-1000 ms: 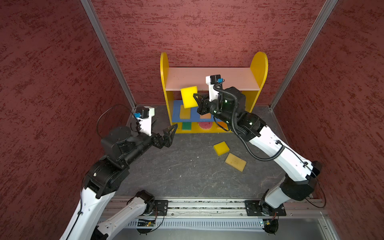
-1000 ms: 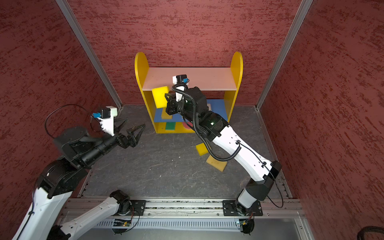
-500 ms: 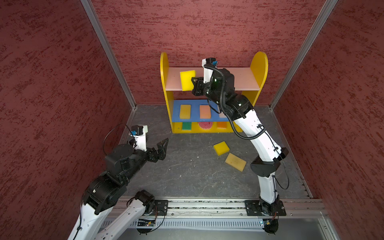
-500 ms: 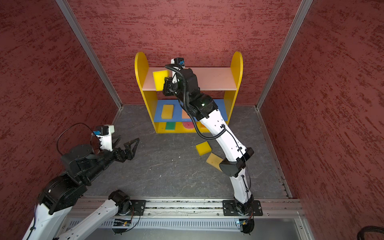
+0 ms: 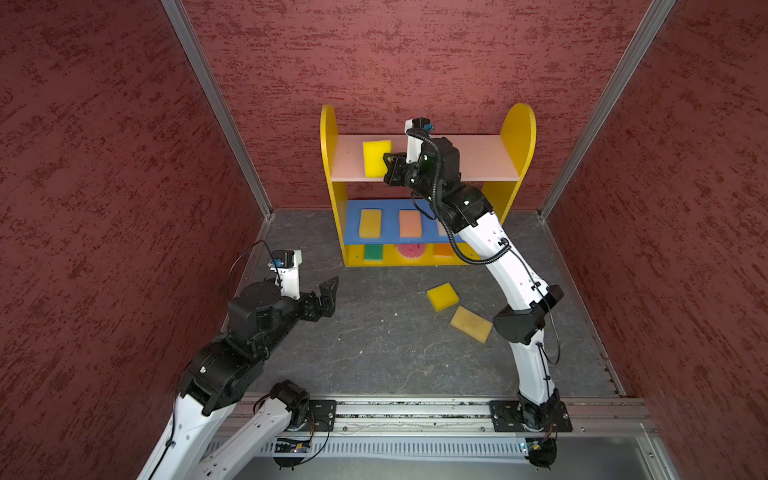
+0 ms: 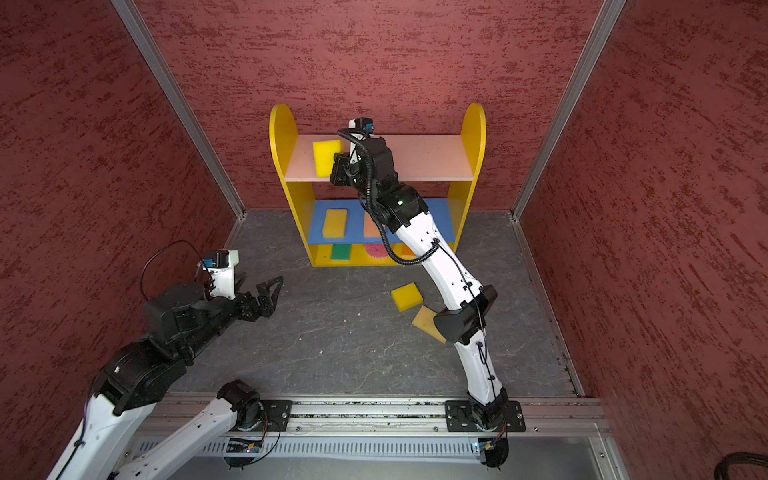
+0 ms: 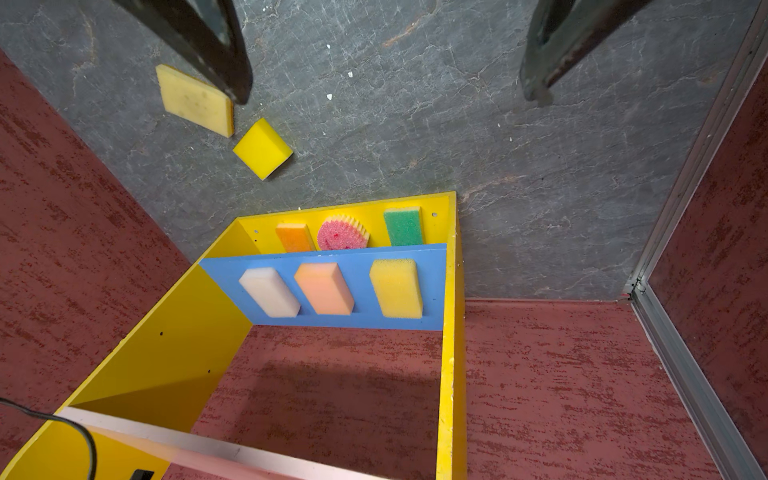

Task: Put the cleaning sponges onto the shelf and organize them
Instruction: 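Carry the yellow sponge onto the pink shelf with the right gripper while the left withdraws, then set the yellow sponge upright on the pink shelf while the left gripper steadies it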

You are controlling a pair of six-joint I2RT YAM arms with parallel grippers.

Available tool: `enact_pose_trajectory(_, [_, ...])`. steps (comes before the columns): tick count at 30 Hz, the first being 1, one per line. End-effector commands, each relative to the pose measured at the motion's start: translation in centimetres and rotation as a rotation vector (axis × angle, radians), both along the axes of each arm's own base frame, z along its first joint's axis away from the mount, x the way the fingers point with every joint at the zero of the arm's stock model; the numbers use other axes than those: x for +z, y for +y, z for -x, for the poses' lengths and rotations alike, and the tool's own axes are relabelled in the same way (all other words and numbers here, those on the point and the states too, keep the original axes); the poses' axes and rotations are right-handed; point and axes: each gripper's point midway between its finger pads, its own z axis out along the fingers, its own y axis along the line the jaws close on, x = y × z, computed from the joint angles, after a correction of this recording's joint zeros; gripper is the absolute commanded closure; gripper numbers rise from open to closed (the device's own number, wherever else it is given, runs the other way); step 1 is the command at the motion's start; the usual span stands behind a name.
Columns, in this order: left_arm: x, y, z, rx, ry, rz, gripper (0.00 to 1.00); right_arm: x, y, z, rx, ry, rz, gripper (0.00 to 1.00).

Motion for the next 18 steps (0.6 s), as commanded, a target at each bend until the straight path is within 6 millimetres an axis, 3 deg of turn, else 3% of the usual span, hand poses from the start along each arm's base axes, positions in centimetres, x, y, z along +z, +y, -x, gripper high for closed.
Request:
enact_pose_trajectory(1, [3.6, -0.6, -2.1, 0.004, -0.104, 0.002, 0.0, 0.2, 0.1, -1.4, 0.021, -0.022, -0.057, 1.0])
enact_pose_trajectory(5, [6.4, -1.9, -5.5, -0.009, -0.153, 0.017, 0.0, -1.2, 0.1, -2.8, 0.029, 0.003, -0.072, 1.0])
enact_pose_trajectory(13, [15.3, -5.3, -11.0, -0.115, -0.321, 0.13, 0.0, -2.8, -0.7, -4.6, 0.018, 0.024, -0.063, 1.0])
enact_pose_trajectory(18, [19.9, -7.5, -14.6, -0.198, -0.471, 0.112, 0.01, -3.2, -0.7, -4.7, 0.027, 0.022, -0.04, 1.0])
